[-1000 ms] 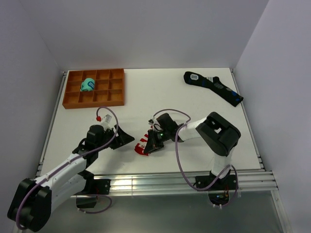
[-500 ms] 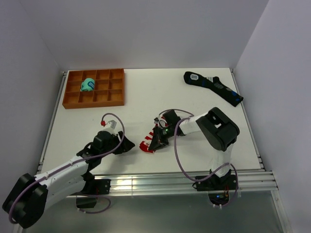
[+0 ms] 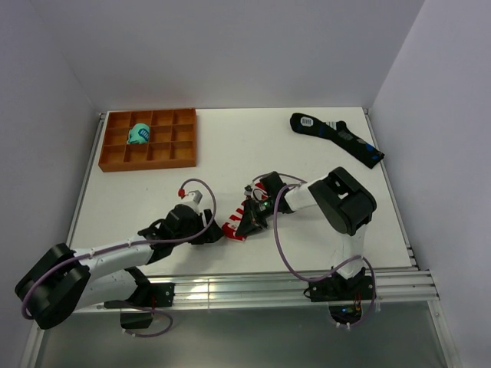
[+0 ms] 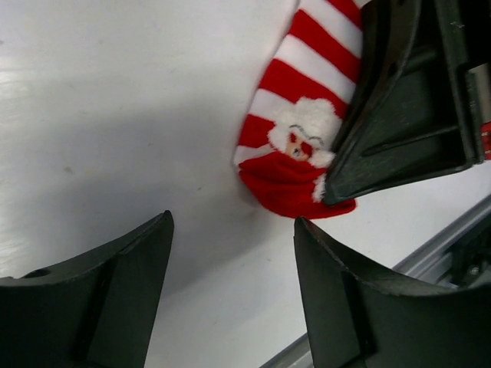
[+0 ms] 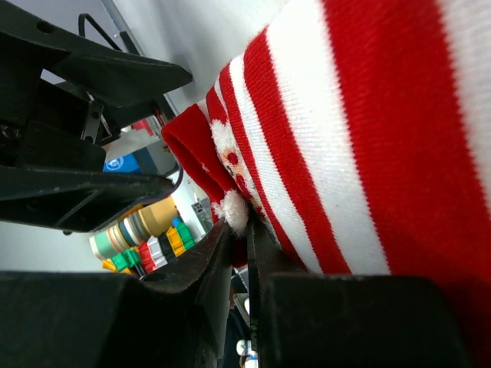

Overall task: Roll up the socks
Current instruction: Roll the sock at the center of the board.

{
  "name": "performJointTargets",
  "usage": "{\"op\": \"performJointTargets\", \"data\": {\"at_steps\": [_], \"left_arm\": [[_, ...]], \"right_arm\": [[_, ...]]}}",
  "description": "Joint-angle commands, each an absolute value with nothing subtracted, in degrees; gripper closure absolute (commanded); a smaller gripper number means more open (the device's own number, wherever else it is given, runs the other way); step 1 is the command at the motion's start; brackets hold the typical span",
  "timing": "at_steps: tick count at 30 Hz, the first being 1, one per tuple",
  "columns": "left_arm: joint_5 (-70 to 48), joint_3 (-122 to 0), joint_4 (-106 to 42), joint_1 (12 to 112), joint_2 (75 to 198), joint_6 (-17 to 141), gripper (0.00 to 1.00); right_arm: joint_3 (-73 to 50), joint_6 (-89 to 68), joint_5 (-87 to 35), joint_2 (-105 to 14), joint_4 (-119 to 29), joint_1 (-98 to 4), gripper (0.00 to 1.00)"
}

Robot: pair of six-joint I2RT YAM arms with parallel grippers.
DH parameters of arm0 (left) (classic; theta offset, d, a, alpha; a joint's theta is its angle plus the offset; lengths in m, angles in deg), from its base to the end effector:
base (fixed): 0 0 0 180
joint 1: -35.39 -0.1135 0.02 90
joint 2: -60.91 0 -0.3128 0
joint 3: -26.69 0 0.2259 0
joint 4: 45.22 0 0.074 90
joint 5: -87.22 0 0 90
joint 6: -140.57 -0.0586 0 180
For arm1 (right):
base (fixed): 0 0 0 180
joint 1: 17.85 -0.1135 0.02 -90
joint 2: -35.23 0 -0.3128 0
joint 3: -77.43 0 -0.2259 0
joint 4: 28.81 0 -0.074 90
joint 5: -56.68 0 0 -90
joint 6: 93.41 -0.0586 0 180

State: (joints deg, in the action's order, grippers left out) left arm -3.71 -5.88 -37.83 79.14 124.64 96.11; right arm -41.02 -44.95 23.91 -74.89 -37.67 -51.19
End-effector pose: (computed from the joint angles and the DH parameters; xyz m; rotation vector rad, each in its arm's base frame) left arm 0.1283 -0.1242 0.1945 -0.0280 2.3868 -0.8219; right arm 0.2519 0.2247 0.1487 0.2199 -2.5366 -1.5357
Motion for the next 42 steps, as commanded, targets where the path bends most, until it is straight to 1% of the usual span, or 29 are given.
{"op": "performJointTargets", "data": {"at_steps": [1,8,13,16,20,22,27,30,35,42], "left_arm": [[-7.7,-8.04,-43.87,79.43,126.38,99.95,0.29],[-12.8,-6.99,-50.82,79.43,128.32,110.41,0.27],[-13.16,-6.9,-51.7,79.34,129.82,109.46,0.29],[-13.24,-5.5,-52.48,78.9,129.91,108.14,0.33],[-13.6,-2.16,-54.51,77.93,127.45,109.28,0.34],[-12.2,-2.59,-52.77,77.67,126.22,108.06,0.35],[-9.03,-6.8,-45.04,77.49,126.92,105.5,0.41],[-5.43,-8.65,-41.52,77.49,126.39,105.41,0.45],[-7.17,-11.55,-41.59,77.41,129.28,105.5,0.38],[-10.34,-14.46,-41.25,77.49,132.81,105.85,0.37]], "right_arm": [[-39.71,-44.11,25.83,-76.47,-39.2,-50.54,0.83],[-41.2,-45.86,27.41,-77.18,-35.27,-50.46,0.83],[-43.22,-50.16,29.34,-77.88,-29.99,-50.28,0.84],[-44.1,-51.92,30.74,-77.97,-26.57,-49.93,0.84],[-44.1,-53.16,31.71,-78.93,-26.63,-49.4,0.84],[-44.02,-52.98,31.28,-79.02,-27.77,-49.31,0.85],[-42.79,-49.73,28.21,-78.59,-33.04,-48.87,0.86],[-42.78,-49.55,28.38,-78.67,-33.4,-48.87,0.86],[-43.05,-48.59,27.94,-79.37,-34.02,-48.7,0.86],[-42.78,-47.89,27.06,-79.55,-34.72,-48.7,0.86]]}}
